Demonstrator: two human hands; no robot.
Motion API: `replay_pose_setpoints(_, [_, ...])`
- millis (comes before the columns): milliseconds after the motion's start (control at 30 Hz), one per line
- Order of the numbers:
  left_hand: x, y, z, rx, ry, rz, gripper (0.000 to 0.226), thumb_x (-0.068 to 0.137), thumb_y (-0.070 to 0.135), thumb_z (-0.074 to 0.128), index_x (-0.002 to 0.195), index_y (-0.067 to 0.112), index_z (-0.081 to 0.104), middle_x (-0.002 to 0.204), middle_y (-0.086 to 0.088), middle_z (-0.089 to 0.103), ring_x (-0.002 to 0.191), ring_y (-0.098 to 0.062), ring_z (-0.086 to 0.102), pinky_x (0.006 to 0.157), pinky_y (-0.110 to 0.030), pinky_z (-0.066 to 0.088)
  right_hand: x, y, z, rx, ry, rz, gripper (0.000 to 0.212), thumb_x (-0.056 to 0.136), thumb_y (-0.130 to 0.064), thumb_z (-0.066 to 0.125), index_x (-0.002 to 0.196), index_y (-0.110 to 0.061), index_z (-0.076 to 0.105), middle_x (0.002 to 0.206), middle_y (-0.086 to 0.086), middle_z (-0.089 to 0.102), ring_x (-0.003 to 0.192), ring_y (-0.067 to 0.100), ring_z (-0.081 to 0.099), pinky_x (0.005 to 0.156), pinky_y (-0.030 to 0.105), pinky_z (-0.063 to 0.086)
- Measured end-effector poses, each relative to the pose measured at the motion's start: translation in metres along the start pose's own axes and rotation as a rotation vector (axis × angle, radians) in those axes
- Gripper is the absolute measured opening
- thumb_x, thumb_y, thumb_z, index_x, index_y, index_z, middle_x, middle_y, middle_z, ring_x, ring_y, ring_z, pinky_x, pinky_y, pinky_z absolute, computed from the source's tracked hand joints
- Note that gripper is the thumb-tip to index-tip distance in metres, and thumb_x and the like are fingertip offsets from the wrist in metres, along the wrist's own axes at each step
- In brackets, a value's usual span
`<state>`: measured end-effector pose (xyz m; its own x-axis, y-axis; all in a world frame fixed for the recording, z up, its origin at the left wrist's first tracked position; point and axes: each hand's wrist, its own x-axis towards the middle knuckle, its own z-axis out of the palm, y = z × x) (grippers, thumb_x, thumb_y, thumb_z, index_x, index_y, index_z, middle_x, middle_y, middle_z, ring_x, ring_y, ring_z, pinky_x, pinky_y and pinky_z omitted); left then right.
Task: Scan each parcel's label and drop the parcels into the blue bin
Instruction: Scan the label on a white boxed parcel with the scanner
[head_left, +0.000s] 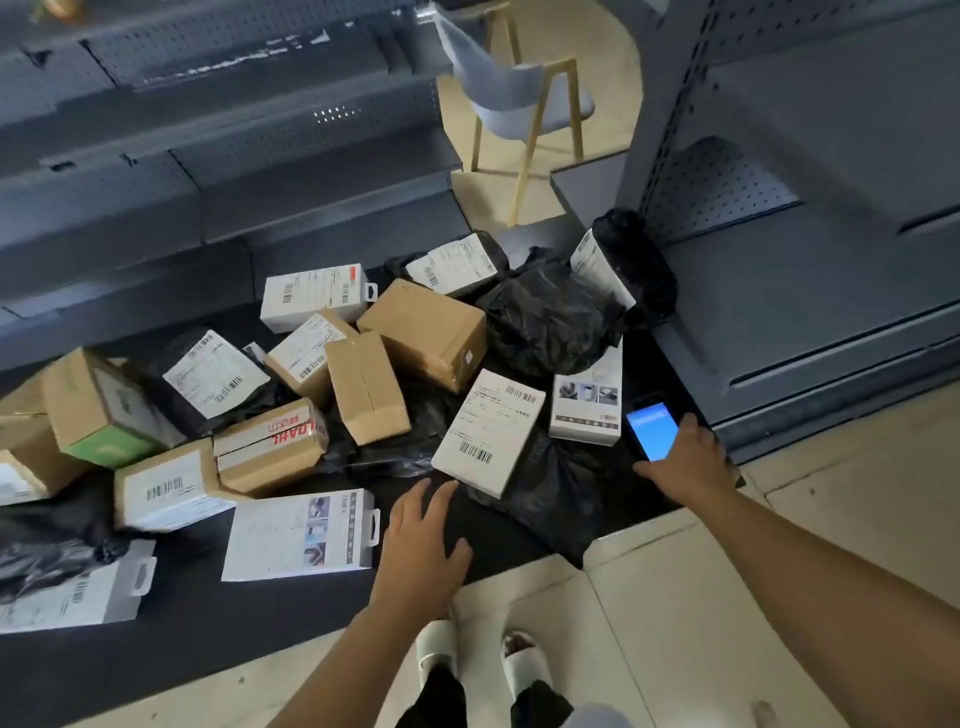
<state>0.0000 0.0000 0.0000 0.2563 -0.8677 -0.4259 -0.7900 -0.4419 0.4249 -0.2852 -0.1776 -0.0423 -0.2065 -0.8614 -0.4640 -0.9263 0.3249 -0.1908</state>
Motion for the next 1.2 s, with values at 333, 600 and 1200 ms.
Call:
replay_pose_setpoints(333, [-0.003,-0.008,0.000,-0.030,-0.019,-0.017,0.063,0.097,0.031,0.059,0.153,0.036,0.031,0.158,0.009,0.032,0.146,-0.016,0.028,0.119,-0.035,0.024,0.026,-0.007,0.010,-0.012,0.023,0.009,0.089,0.082,-0.040,0.084,0.147,-0.003,0.036,0.145,0.024,0.045,0.132,0.040,0.046,0.103,0.045,0.046])
replay_pose_setpoints(600, [0.019,-0.007,-0.012,-0.052,0.019,-0.049,0.063,0.095,0.031,0.063,0.152,0.033,0.036,0.158,0.005,0.037,0.145,-0.020,0.033,0.118,-0.041,0.030,0.002,0.001,0.008,0.120,0.038,0.092,0.083,0.078,-0.039,0.086,0.142,-0.007,0.044,0.140,0.020,0.048,0.128,0.037,0.048,0.091,0.042,0.049])
replay_pose_setpoints(1200, [0.098,0.050,0.008,0.180,0.040,-0.013,0.113,0.077,0.062,0.075,0.157,0.024,0.005,0.161,-0.011,0.019,0.146,-0.035,0.024,0.118,-0.049,0.024,-0.158,0.007,-0.010,1.047,-0.091,0.118,0.063,0.079,-0.022,0.087,0.134,-0.019,0.056,0.119,0.011,0.065,0.097,0.029,0.069,0.089,0.047,0.059])
